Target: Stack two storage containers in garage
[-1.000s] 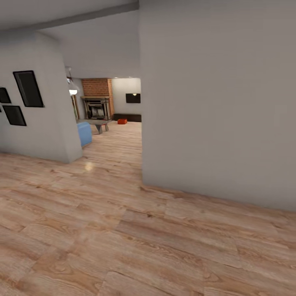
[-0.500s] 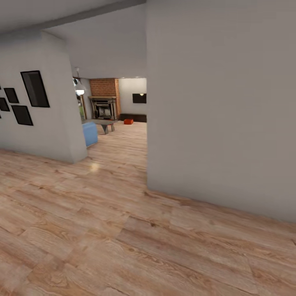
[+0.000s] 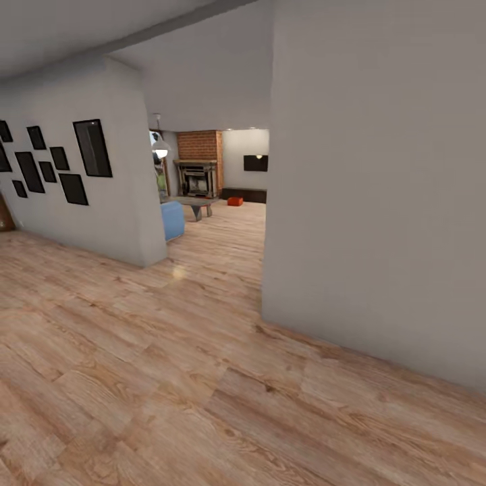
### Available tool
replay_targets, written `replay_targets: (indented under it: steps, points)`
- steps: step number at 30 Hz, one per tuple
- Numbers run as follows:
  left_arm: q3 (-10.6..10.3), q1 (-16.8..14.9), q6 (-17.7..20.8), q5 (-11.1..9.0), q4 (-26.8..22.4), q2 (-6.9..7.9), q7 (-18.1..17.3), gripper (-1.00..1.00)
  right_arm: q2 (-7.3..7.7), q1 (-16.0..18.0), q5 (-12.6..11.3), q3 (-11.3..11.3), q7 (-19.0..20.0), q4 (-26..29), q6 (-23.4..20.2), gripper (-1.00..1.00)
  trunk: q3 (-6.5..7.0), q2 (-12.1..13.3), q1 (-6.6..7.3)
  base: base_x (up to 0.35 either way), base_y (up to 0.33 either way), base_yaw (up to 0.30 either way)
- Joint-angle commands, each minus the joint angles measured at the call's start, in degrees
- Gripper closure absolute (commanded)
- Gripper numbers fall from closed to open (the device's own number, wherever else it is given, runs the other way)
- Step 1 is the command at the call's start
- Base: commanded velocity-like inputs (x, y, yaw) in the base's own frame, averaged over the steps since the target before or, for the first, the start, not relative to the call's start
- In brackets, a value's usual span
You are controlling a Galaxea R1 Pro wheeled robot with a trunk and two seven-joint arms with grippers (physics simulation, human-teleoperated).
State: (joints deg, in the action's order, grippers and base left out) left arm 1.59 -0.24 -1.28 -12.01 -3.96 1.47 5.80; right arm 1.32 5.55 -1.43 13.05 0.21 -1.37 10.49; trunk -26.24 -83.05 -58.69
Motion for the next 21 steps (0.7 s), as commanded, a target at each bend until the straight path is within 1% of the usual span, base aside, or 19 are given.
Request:
replay_targets:
  steps: [1, 9, 21]
  points:
    - [0.15, -0.02, -0.13, -0.32, 0.0, 0.0, 0.05, -1.0, 0.0, 0.05, -0.15, 0.31, 0.03, -0.16, 0.31, -1.0, -0.03, -0.03, -0.03, 0.319, -0.006, 0.263]
    - [0.25, -0.02, -0.13, -1.67, 0.0, -0.04, 0.0, -1.0, 0.0, 0.07, -0.16, 0.31, 0.05, -0.2, 0.24, -1.0, 0.04, -0.03, -0.03, 0.32, -0.002, 0.265]
    - [0.26, -0.02, -0.13, -1.87, 0.09, -0.06, 0.17, -1.0, 0.0, 0.07, -0.11, 0.31, 0.05, -0.2, 0.24, -1.0, 0.04, -0.03, -0.03, 0.321, 0.0, 0.267]
